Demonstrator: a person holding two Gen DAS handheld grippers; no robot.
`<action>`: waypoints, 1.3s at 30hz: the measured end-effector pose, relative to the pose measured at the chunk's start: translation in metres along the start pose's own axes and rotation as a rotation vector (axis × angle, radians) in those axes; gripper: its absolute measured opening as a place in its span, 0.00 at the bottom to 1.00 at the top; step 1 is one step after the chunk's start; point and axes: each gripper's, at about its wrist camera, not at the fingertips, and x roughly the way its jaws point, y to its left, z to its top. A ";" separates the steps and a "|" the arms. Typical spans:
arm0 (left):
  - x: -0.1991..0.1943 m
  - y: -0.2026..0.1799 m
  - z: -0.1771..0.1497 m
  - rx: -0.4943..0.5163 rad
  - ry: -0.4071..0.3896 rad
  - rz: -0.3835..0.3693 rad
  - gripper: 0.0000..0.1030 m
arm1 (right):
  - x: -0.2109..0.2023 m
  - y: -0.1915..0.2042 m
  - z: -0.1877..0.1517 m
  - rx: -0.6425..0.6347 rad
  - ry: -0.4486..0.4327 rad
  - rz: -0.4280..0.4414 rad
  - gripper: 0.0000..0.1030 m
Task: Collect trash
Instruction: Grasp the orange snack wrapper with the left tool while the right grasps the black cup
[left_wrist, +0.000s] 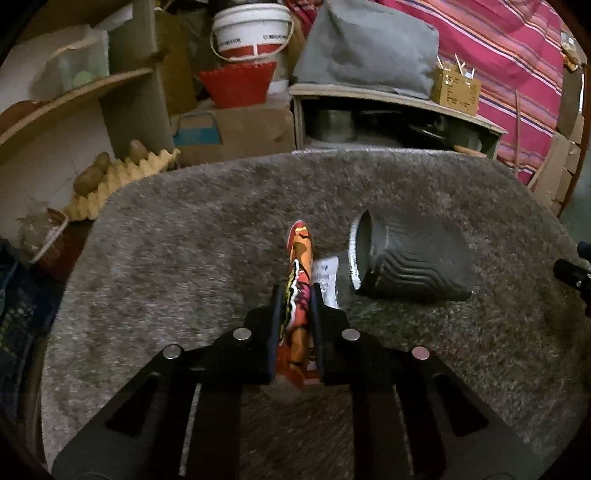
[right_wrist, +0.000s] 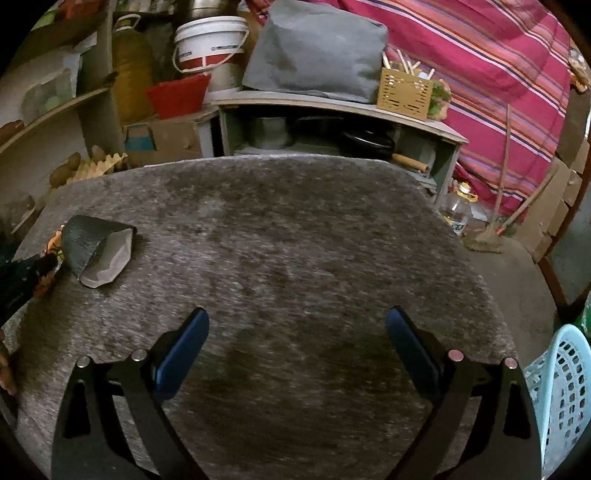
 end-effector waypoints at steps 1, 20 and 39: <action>-0.003 0.001 -0.001 -0.003 -0.007 0.011 0.13 | 0.000 0.004 0.001 -0.005 -0.004 0.003 0.92; -0.039 0.062 -0.014 -0.097 -0.052 0.145 0.12 | 0.001 0.106 0.011 -0.099 -0.027 0.103 0.92; -0.042 0.102 -0.019 -0.161 -0.035 0.166 0.12 | 0.030 0.188 0.030 -0.087 -0.025 0.080 0.92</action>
